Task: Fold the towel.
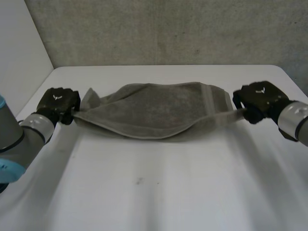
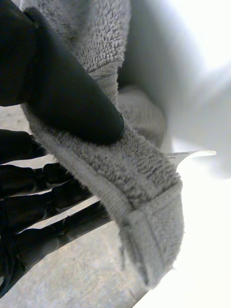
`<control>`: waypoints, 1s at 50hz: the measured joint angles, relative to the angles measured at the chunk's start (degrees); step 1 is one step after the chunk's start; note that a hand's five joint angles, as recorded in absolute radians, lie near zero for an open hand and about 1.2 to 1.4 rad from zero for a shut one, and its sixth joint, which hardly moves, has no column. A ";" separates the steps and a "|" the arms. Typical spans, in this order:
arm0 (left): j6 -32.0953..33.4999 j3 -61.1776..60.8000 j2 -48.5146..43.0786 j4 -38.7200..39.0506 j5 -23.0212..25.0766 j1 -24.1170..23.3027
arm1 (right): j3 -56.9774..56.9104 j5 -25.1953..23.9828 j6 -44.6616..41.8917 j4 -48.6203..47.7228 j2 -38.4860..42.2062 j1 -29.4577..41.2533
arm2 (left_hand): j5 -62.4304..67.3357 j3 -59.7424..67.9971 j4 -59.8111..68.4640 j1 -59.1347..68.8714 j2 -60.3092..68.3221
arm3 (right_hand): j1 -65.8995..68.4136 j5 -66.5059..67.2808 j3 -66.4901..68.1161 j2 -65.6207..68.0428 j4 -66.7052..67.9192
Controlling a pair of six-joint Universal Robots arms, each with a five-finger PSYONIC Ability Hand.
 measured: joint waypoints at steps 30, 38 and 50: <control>9.96 -26.21 31.38 -11.77 0.30 2.44 | 12.76 -8.37 -13.71 17.81 -28.85 -15.76 | 0.00 0.00 0.00 0.00 0.00 | 0.00 0.00 0.00 0.00 0.00; 10.10 -22.36 21.01 -7.66 0.59 2.43 | 9.74 -7.83 -15.41 17.07 -20.95 -14.97 | -0.02 0.00 0.00 0.00 0.01 | 0.00 0.00 0.00 0.00 0.00; 10.07 -11.86 7.47 -6.65 0.44 2.19 | -1.57 -3.55 -10.06 12.35 -2.31 -9.04 | -0.02 0.00 0.00 0.00 0.01 | 0.00 0.00 0.00 0.00 0.00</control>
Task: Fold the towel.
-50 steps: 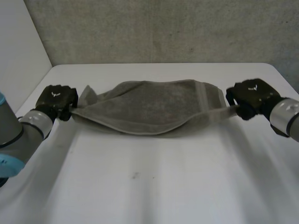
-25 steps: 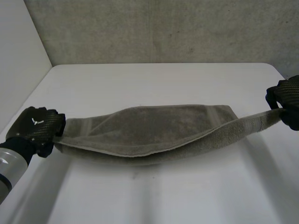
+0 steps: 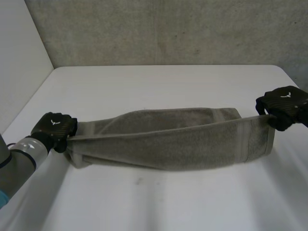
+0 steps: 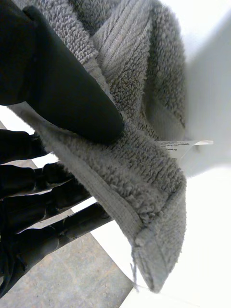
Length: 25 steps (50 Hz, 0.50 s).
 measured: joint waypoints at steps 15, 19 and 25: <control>-0.15 10.72 -6.50 -0.36 -0.13 -0.50 | -14.19 8.68 5.96 -8.60 14.48 7.05 | 0.00 0.00 0.00 0.00 0.00 | 0.00 0.00 0.00 0.00 0.00; -0.11 13.37 -8.47 -0.59 -0.20 -0.69 | -16.93 9.84 6.61 -9.31 16.68 8.29 | 0.00 0.00 0.00 0.00 0.00 | 0.00 0.01 0.00 0.00 0.00; -0.05 17.88 -12.61 -1.32 -0.27 -0.80 | -21.46 11.92 6.67 -9.63 20.88 10.19 | 0.00 0.00 0.00 0.00 0.00 | 0.00 0.00 0.00 0.00 0.00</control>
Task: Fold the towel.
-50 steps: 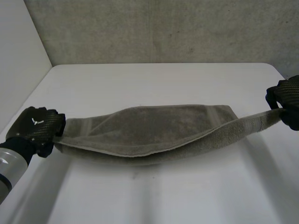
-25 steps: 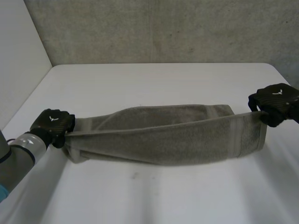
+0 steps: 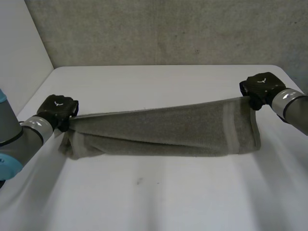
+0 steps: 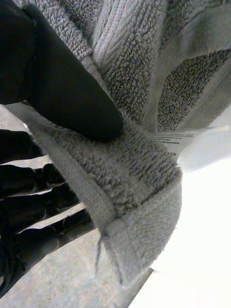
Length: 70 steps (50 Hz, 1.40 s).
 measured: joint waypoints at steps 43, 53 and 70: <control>-0.39 18.11 -7.46 -4.37 -6.59 -2.78 | -15.68 8.41 2.84 0.34 6.61 2.76 | -57.23 -59.26 -59.32 -57.49 -59.22 | -63.21 -63.32 -62.31 -61.85 -61.75; -0.35 14.07 -0.30 -4.93 -7.10 -2.20 | -5.12 6.30 3.91 -0.23 -4.44 2.14 | -57.26 -59.54 -59.68 -57.79 -59.54 | -63.21 -63.32 -62.31 -61.85 -61.74; -0.31 -0.50 5.56 -4.95 -6.10 1.24 | 25.94 -1.38 3.19 -8.56 -18.31 0.83 | -57.27 -58.58 -58.69 -57.58 -58.56 | -55.62 -54.44 -56.14 -56.43 -55.63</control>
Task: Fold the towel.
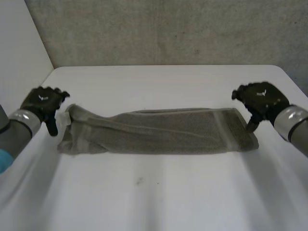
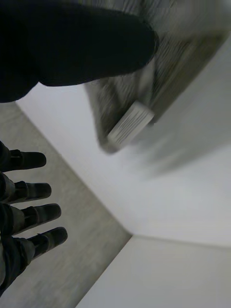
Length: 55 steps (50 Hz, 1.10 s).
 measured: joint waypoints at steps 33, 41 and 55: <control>-0.38 -12.36 2.91 0.87 3.27 -1.03 | 5.30 -1.63 -8.10 -9.20 13.58 -5.86 | 2.93 3.21 3.29 3.61 3.29 | 54.34 53.81 56.33 54.39 55.73; -0.46 -12.44 3.12 0.85 3.28 -1.37 | 3.49 0.11 -8.25 -9.51 13.11 -9.21 | 2.82 3.11 3.17 3.53 3.22 | 54.43 53.80 56.32 54.39 55.73; -0.45 -12.60 6.12 0.79 3.33 -0.74 | -1.47 0.04 -17.81 -4.22 9.13 -25.40 | 2.64 3.09 3.15 3.42 3.20 | 54.89 53.82 56.32 54.39 55.73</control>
